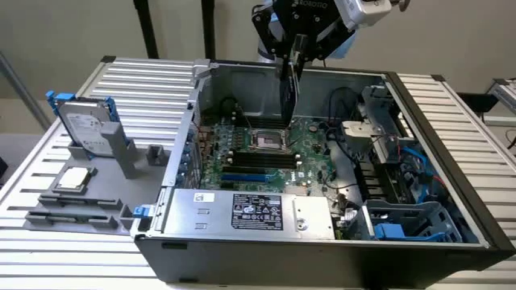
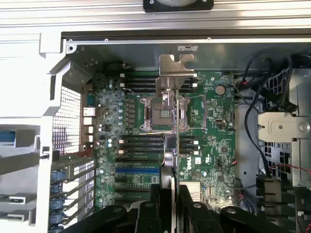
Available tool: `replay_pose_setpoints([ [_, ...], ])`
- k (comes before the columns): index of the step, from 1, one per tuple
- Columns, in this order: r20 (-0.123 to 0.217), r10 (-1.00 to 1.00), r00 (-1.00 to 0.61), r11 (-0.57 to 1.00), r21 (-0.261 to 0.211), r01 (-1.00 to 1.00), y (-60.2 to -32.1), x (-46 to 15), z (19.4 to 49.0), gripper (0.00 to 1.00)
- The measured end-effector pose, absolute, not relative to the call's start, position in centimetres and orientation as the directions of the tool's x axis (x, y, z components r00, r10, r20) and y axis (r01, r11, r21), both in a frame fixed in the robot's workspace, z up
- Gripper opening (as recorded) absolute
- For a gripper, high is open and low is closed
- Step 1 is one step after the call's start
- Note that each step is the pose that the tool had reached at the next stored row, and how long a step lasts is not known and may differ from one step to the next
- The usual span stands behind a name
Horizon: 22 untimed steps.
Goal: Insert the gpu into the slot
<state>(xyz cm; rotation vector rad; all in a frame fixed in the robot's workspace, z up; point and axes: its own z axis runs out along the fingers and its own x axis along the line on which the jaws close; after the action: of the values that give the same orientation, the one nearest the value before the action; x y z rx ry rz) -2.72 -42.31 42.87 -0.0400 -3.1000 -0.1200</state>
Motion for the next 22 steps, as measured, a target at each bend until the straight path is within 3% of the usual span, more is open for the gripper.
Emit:
replay_pose_setpoints([
  [14,0.040,0.022,-0.999,0.997,0.077,0.025,-42.32,-2.74,42.87,0.26],
  [22,0.040,-0.119,-0.992,0.990,0.077,-0.115,-42.31,-2.74,42.88,0.26],
])
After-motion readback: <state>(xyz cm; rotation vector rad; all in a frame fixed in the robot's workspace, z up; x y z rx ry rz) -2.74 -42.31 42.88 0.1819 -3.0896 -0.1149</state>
